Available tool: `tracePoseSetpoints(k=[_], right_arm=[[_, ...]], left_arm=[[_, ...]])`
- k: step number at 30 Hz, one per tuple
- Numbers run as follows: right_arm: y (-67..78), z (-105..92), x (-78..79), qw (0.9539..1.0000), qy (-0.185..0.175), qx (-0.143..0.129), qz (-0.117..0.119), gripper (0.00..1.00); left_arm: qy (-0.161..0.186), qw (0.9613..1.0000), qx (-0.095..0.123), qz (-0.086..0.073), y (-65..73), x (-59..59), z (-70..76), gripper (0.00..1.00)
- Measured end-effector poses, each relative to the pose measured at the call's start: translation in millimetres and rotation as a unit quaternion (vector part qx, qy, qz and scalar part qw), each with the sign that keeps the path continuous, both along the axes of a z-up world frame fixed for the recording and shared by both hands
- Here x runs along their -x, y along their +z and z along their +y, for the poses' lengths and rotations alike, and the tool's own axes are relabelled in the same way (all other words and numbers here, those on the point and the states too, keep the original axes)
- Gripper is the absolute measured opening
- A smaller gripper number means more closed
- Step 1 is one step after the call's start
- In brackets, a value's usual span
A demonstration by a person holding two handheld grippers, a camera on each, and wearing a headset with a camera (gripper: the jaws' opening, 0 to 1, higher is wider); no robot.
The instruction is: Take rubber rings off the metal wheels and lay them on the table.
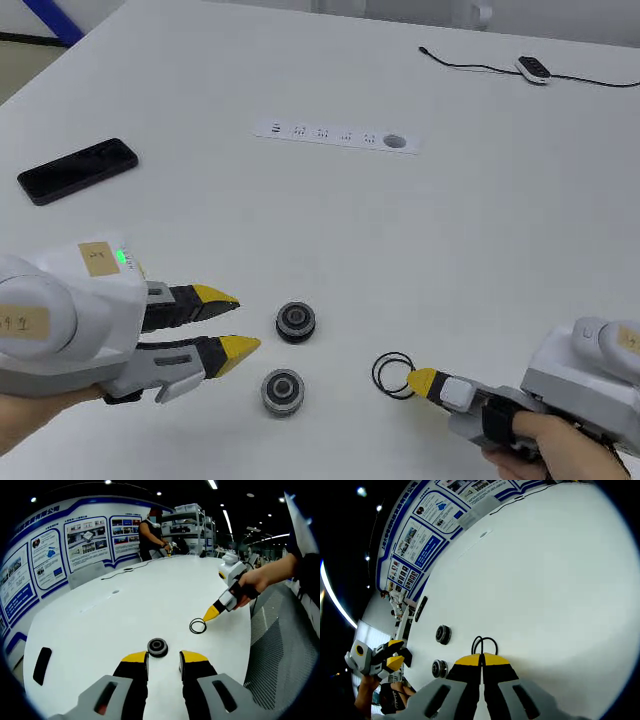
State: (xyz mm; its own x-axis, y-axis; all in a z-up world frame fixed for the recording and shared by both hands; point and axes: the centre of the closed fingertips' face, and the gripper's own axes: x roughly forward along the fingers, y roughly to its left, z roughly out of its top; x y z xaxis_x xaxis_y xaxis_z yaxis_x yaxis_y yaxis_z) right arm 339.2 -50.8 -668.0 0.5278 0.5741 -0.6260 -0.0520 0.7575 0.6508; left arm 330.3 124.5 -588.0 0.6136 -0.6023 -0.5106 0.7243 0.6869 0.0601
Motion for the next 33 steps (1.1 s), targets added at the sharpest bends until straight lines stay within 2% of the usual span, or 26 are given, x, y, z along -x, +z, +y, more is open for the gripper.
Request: tracePoseSetpoints(k=[2, 11, 15, 25, 29, 33], right_arm=[[-3.5, -3.8, 1.5, 0.9999, 0.002, 0.014, 0.002, 0.02], [-5.1, -6.5, 0.4, 0.9998, -0.001, 0.022, 0.002, 0.02], [-9.2, -10.2, 2.7, 0.9988, 0.011, 0.048, -0.003, 0.03], [-2.0, -14.3, -4.0, 0.9987, 0.000, 0.048, -0.014, 0.06], [-2.0, -12.3, -3.9, 0.9986, 0.008, 0.050, -0.017, 0.08], [0.1, -9.0, -4.4, 0.9990, 0.012, 0.038, -0.019, 0.08]], left_arm=[[0.001, 1.0000, 0.000, 0.000, 0.0, -0.4, 1.2, 0.25], [0.003, 1.0000, 0.001, 0.000, 0.4, 3.4, 0.7, 0.25], [-0.001, 1.0000, 0.001, 0.008, -2.1, 6.1, -1.0, 0.25], [-0.003, 1.0000, -0.001, 0.009, -5.1, 1.4, 0.5, 0.24], [-0.005, 0.9999, -0.001, 0.010, -6.2, -0.5, -0.4, 0.23], [-0.008, 0.9999, -0.002, 0.013, -8.3, -2.7, -1.2, 0.23]])
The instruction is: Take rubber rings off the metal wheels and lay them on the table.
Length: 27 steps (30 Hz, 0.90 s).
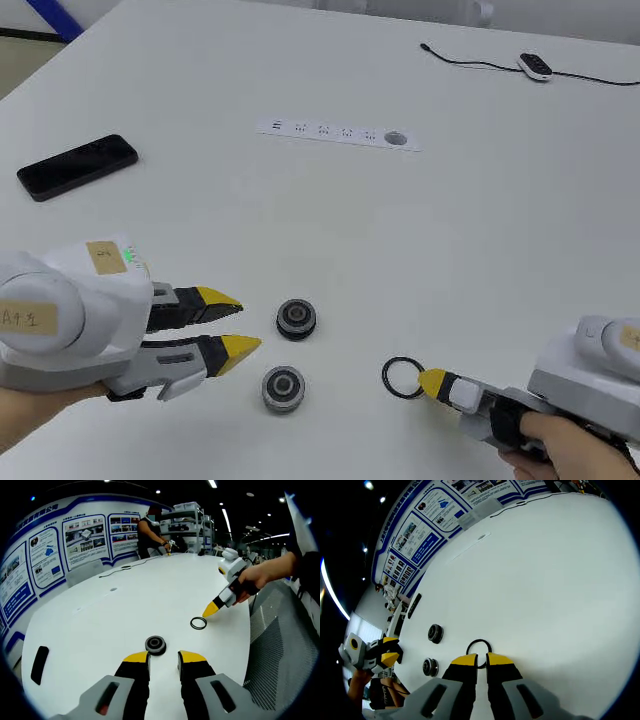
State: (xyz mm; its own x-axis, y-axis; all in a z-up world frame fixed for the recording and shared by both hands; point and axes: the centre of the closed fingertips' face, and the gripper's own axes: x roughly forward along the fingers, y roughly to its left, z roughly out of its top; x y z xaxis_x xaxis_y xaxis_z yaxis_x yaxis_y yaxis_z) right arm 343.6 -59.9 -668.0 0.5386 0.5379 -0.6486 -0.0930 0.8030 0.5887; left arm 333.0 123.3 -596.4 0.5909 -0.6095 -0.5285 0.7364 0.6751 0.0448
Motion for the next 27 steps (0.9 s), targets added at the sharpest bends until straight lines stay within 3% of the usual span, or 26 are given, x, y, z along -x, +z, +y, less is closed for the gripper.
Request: tracePoseSetpoints(k=[3, 6, 9, 13, 19, 27], right_arm=[[7.8, 4.2, -3.5, 0.9998, 0.002, -0.011, -0.015, 0.08], [19.6, 13.6, -9.3, 0.9984, 0.005, -0.048, -0.030, 0.09], [26.0, 19.0, -13.6, 0.9970, 0.009, -0.064, -0.043, 0.10], [32.0, 28.1, -14.8, 0.9948, 0.017, -0.087, -0.050, 0.10], [32.0, 39.3, -13.7, 0.9923, 0.026, -0.114, -0.039, 0.10], [32.1, 44.6, -13.9, 0.9912, 0.034, -0.123, -0.035, 0.13]], left_arm=[[-0.004, 1.0000, -0.004, 0.007, -7.1, -1.8, 0.5, 0.23], [-0.009, 0.9998, -0.009, 0.012, -11.3, -5.2, -1.8, 0.23], [-0.013, 0.9998, -0.010, 0.013, -12.1, -10.2, -5.4, 0.23], [-0.026, 0.9994, -0.015, 0.015, -15.7, -17.6, -10.6, 0.22], [-0.042, 0.9984, -0.030, 0.024, -25.0, -30.6, -18.5, 0.21], [-0.053, 0.9976, -0.034, 0.027, -30.0, -43.6, -31.2, 0.19]])
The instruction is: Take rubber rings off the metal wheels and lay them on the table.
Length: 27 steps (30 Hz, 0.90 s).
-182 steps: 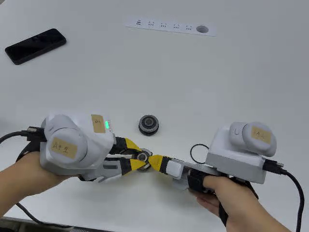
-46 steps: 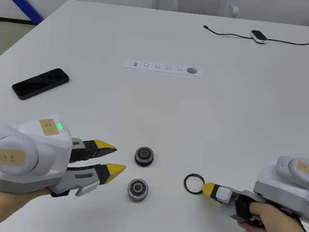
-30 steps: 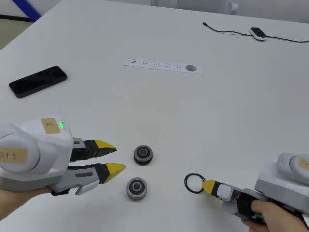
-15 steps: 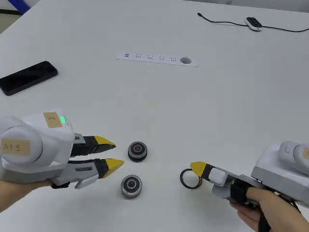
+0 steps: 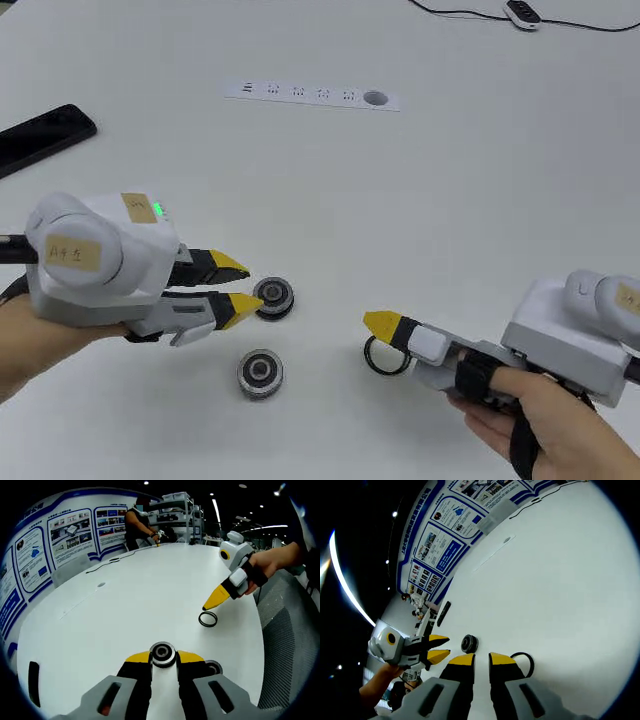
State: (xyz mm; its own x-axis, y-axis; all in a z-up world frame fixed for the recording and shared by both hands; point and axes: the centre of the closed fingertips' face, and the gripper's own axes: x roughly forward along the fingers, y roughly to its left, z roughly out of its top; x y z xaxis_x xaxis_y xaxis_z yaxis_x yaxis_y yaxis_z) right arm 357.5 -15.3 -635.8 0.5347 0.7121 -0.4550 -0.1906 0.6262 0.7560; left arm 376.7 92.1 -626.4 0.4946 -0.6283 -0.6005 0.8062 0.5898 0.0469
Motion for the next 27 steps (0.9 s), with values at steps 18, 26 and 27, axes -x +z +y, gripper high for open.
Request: tracePoseSetpoints(k=[18, 26, 27], right_arm=[[4.5, 13.1, -4.3, 0.9994, 0.001, -0.033, 0.007, 0.13], [2.9, 9.8, -7.4, 0.9993, -0.004, -0.037, 0.009, 0.13], [2.8, 9.6, -7.7, 0.9993, -0.004, -0.037, 0.009, 0.13]], left_arm=[[-0.012, 0.9998, -0.004, 0.016, -17.0, -13.9, -9.8, 0.16], [-0.014, 0.9996, 0.001, 0.023, -19.1, -14.6, -14.0, 0.15], [-0.016, 0.9996, -0.001, 0.023, -20.2, -14.0, -14.6, 0.15]])
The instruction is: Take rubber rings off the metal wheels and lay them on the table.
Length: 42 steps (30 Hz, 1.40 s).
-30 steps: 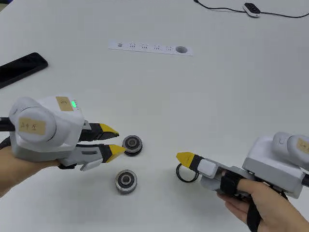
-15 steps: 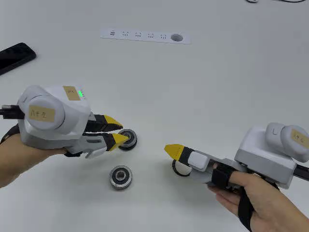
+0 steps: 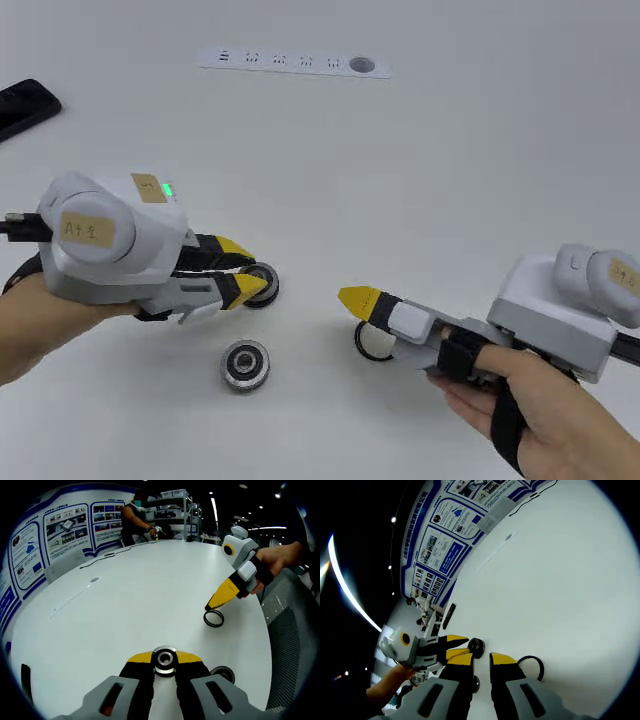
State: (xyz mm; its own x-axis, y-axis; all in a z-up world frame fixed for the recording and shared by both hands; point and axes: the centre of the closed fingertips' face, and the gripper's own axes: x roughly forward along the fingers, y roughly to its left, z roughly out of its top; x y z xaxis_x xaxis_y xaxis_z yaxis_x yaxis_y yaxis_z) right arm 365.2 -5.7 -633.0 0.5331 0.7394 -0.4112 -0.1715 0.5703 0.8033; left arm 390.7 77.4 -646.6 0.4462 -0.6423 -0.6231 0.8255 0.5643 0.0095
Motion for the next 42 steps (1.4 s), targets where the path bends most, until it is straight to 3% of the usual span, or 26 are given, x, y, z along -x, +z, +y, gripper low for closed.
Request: tracePoseSetpoints(k=[5, 11, 16, 28, 42], right_arm=[[0.0, -0.3, -0.2, 1.0000, -0.003, -0.002, 0.001, 0.13], [-0.9, 0.3, 1.2, 1.0000, -0.005, -0.003, 0.006, 0.13], [0.0, 4.2, 3.1, 1.0000, 0.000, -0.006, 0.007, 0.13], [1.8, 27.4, -1.9, 0.9995, 0.024, -0.020, -0.001, 0.14], [-2.4, 70.6, -10.7, 0.9961, 0.079, -0.027, -0.028, 0.37]], left_arm=[[-0.004, 0.9999, -0.010, 0.004, -5.4, 2.9, 0.9, 0.15], [0.001, 1.0000, -0.002, 0.010, -4.9, 3.2, 1.4, 0.14], [-0.005, 0.9999, -0.007, 0.008, -5.2, 2.7, 2.0, 0.13], [-0.016, 0.9998, 0.001, 0.010, -7.5, 0.3, 4.0, 0.12], [-0.025, 0.9996, -0.005, 0.008, -7.8, 0.4, 3.2, 0.12]])
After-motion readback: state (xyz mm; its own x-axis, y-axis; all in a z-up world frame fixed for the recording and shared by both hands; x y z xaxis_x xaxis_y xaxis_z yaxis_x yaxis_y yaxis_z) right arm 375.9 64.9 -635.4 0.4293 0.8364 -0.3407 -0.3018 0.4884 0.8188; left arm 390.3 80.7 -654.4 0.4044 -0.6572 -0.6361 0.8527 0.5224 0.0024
